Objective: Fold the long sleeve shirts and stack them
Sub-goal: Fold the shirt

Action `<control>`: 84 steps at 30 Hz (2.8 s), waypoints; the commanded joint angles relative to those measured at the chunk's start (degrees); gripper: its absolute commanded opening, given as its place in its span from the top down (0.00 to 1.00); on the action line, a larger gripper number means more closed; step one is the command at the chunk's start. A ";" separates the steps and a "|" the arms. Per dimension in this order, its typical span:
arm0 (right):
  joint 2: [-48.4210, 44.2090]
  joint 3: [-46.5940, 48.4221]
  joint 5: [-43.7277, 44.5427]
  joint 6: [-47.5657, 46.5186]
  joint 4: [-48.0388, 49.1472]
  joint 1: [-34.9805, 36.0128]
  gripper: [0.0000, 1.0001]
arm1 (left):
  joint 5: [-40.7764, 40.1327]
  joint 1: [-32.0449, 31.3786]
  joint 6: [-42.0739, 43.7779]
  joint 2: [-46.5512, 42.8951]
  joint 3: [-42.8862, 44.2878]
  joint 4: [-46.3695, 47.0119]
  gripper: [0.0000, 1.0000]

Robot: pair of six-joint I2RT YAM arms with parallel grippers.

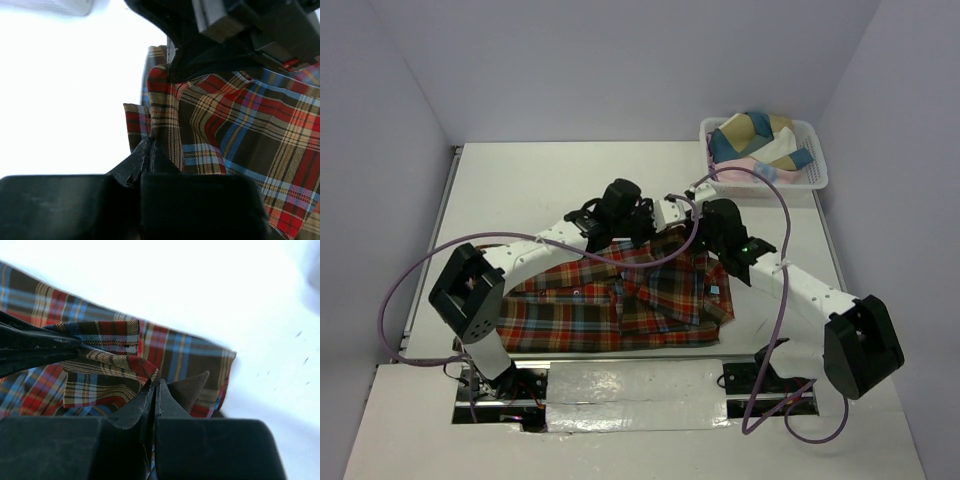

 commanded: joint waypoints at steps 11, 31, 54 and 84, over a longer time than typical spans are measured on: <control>7.39 7.59 0.50 -5.71 4.03 -6.01 1.00 | -0.65 4.79 9.47 7.46 9.34 5.49 1.00; 4.33 2.51 -4.06 -2.63 6.14 -7.86 1.00 | 7.43 5.41 16.85 8.78 7.69 4.90 1.00; -26.52 -8.22 -11.45 15.01 -11.08 -0.21 0.25 | 19.92 -1.96 54.64 -1.85 -4.26 -27.09 1.00; -8.53 -8.04 -11.71 28.30 -8.99 -9.26 0.48 | 7.18 -3.64 15.99 -4.33 -6.02 -21.40 0.82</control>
